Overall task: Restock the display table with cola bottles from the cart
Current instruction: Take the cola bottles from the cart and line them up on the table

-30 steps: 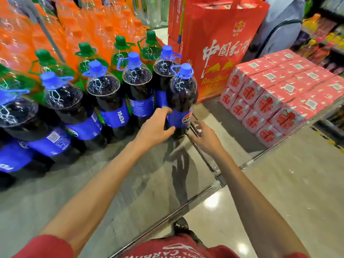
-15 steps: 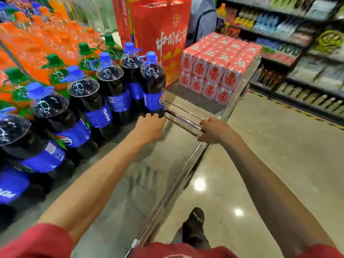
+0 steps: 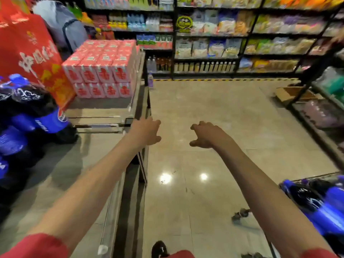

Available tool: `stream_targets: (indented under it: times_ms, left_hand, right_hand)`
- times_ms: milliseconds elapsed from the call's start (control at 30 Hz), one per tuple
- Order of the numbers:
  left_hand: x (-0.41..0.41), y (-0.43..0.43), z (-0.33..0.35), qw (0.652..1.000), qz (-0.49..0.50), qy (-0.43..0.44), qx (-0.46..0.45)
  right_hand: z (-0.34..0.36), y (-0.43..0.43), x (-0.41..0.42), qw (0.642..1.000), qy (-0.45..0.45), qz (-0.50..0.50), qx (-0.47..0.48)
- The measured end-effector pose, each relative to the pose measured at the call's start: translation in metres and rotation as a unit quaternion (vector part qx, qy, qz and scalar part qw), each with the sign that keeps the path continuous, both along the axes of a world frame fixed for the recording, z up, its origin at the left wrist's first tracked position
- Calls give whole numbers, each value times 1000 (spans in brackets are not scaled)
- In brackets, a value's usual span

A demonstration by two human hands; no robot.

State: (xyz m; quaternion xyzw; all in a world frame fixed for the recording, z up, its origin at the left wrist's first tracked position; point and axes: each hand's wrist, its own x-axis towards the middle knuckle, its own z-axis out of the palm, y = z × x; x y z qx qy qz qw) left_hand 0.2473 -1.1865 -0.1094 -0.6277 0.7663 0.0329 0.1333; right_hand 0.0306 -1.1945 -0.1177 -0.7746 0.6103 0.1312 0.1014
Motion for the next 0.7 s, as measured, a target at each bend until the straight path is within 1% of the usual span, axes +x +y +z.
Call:
stream_targets:
  times_ms: [100, 200, 367, 533, 700]
  left_hand:
    - [-72, 9, 2, 998, -61, -22, 6]
    - [-145, 30, -2, 993, -120, -21, 1]
    - [-265, 93, -10, 978, -209, -11, 9]
    - [-366, 162, -22, 960, -278, -11, 18]
    - [-441, 217, -22, 943, -330, 15, 23]
  right_hand:
    - [1, 41, -73, 997, 0, -78, 2]
    - [0, 91, -143, 990, 2, -143, 6]
    - [-5, 191, -248, 972, 5, -234, 19]
    - [-9, 291, -334, 954, 3, -298, 30]
    - [-12, 371, -400, 935, 10, -353, 41]
